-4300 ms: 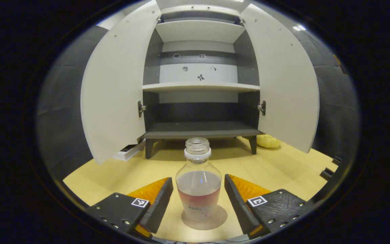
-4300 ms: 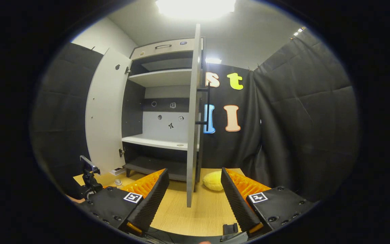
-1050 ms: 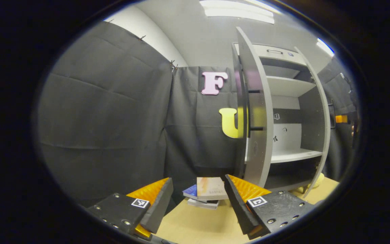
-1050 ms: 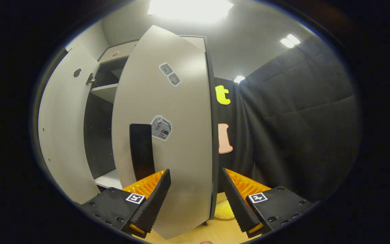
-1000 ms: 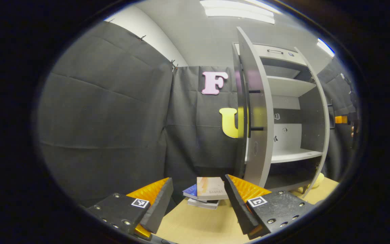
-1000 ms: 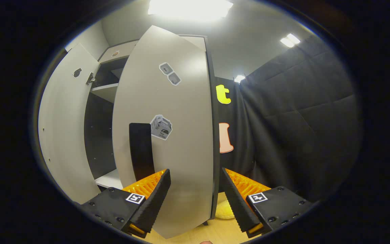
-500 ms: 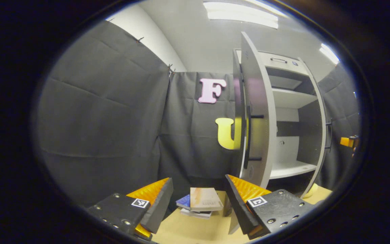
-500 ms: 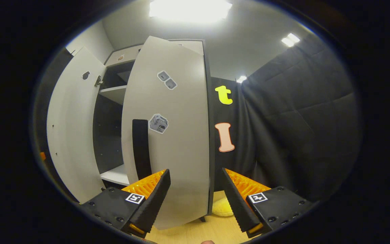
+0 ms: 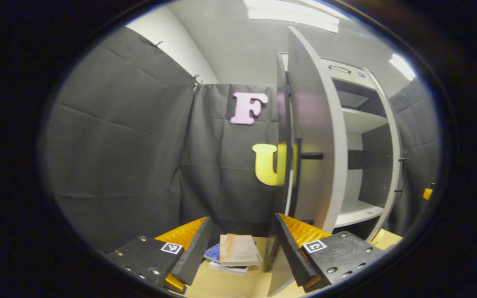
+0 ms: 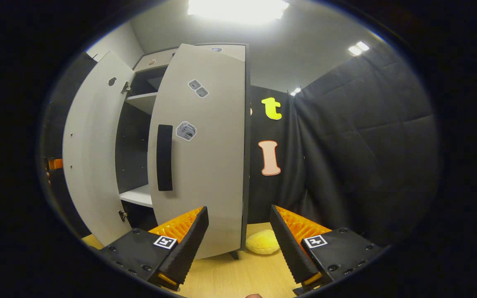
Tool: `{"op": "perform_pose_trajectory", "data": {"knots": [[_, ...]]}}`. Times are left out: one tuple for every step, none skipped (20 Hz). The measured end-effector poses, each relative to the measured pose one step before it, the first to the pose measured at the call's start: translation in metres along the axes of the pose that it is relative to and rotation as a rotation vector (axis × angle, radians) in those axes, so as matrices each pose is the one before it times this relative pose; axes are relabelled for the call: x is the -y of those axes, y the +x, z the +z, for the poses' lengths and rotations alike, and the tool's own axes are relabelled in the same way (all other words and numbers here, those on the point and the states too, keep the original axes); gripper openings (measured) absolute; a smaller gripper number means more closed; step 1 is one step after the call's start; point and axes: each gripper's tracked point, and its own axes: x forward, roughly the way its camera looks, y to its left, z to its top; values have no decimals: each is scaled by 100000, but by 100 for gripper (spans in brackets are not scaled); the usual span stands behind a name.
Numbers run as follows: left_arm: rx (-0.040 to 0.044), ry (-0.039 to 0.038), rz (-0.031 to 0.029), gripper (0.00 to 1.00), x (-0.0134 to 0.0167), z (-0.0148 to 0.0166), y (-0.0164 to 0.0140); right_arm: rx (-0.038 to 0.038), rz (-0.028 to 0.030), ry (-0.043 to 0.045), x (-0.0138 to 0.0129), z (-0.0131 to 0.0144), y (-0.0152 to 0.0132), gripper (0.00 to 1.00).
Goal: Grasp the bottle in the cabinet with the left hand and place it on the coaster, then close the right door with the right hand and the left door with the left hand.
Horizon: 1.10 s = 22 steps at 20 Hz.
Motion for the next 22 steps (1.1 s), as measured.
{"op": "perform_pose_trajectory", "data": {"knots": [[605, 1909, 428, 96, 285, 55, 156, 104, -242, 319, 412, 43, -155, 95], [223, -330, 259, 96, 305, 51, -144, 15, 52, 460, 386, -88, -259, 95], [-333, -803, -220, 82, 238, -61, -166, -195, 172, 475, 298, -5, -132, 95], [-437, -836, -351, 89, 264, -52, -116, 338, 10, 653, 384, 27, -204, 95], [-441, -782, -482, 96, 378, -17, -276, 632, 54, 535, 266, 198, -166, 95], [-208, -113, -723, 89, 568, 41, -173, 555, 87, 257, 297, 87, -106, 95], [220, 418, -731, 89, 748, 98, -248, 250, 152, -225, 262, 94, -123, 95], [125, 728, -735, 89, 820, 5, -179, 112, -68, -420, 328, -40, -213, 95], [297, 769, -931, 89, 998, 45, -107, 312, 129, -286, 309, 87, -211, 95], [186, 795, -1307, 96, 955, 35, -66, 368, 136, 9, 299, 20, -170, 95], [454, 511, -1267, 89, 877, 159, -49, 377, 17, 206, 185, 160, -171, 95], [240, 207, -858, 89, 928, 92, 97, 227, -21, 177, 379, -3, -178, 95], [293, 122, -621, 89, 715, 53, -67, 62, -14, -76, 258, 49, -216, 95], [73, 155, -572, 89, 808, 70, -39, 72, -263, -307, 451, -29, -345, 95], [175, 108, -699, 89, 660, -50, -82, 11, -488, -372, 445, 8, -319, 95], [-80, 122, -878, 89, 678, 46, -49, 230, -591, -267, 492, 106, -405, 95], [-19, -69, -1030, 89, 709, -68, 96, 587, -547, -101, 429, 206, -338, 95], [-55, -277, -1403, 89, 780, -49, 128, 391, -615, -140, 452, 35, -347, 95], [-109, -356, -1258, 89, 618, -27, 248, 21, -857, -311, 502, -30, -276, 95], [120, -483, -1400, 89, 789, 53, 235, -278, -904, -341, 479, -75, -109, 95], [165, -533, -1328, 82, 783, -76, 406, -298, -785, -136, 396, 109, -152, 95], [383, -551, -1093, 82, 776, 1, 299, -348, -613, 4, 326, -52, -45, 95]]}}
